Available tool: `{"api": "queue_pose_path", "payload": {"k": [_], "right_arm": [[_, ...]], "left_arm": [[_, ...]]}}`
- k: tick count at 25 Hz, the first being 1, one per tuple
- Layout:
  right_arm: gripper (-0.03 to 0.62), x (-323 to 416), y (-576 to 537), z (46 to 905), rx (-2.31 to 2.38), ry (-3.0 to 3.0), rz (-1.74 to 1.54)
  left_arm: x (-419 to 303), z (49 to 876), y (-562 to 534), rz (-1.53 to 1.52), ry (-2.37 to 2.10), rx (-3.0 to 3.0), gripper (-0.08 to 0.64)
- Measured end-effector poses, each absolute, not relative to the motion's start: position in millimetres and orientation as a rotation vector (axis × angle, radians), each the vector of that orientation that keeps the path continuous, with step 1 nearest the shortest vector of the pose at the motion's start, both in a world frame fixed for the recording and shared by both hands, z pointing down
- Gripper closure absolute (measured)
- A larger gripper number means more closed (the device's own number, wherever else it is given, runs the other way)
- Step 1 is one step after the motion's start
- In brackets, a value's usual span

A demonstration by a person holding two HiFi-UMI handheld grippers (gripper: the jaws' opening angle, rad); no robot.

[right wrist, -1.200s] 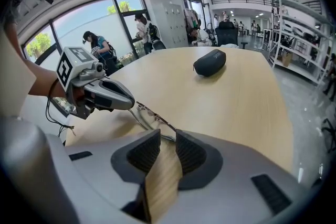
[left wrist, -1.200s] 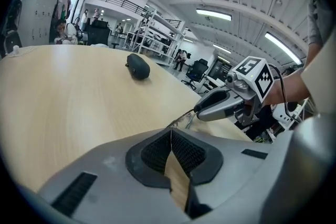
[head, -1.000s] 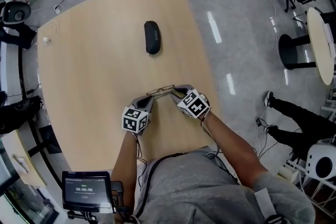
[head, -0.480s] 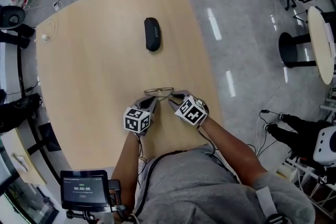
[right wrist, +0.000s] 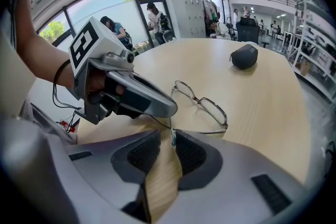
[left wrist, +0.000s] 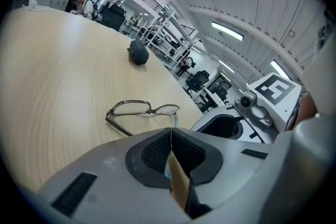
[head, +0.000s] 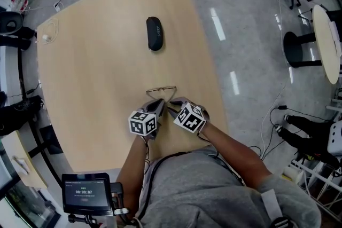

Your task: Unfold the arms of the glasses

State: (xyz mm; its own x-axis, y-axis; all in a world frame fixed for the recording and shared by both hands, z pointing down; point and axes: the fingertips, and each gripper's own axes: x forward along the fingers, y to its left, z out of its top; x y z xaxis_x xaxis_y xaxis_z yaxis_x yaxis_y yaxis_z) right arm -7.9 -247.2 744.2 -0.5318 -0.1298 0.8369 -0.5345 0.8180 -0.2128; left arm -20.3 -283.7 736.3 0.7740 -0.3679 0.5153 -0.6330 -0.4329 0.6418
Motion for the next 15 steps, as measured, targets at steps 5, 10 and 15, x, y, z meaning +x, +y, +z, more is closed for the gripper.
{"api": "queue_pose_path", "payload": {"k": [5,10,15], "right_arm": [[0.515,-1.0,-249.4,733.6,0.441,-2.1,0.551],[0.395,-15.4,-256.6,732.1,0.331,-2.108,0.428],[0.354,-30.6,-255.5,745.9,0.23,-2.065,0.332]], "left_arm": [[-12.7,711.5,-298.3,0.373,-0.739,2.123,0.554],[-2.3,696.9,-305.3,0.698,-0.573,2.438,0.554],[5.3,716.5,-301.8,0.842,-0.462,2.451,0.554]]}}
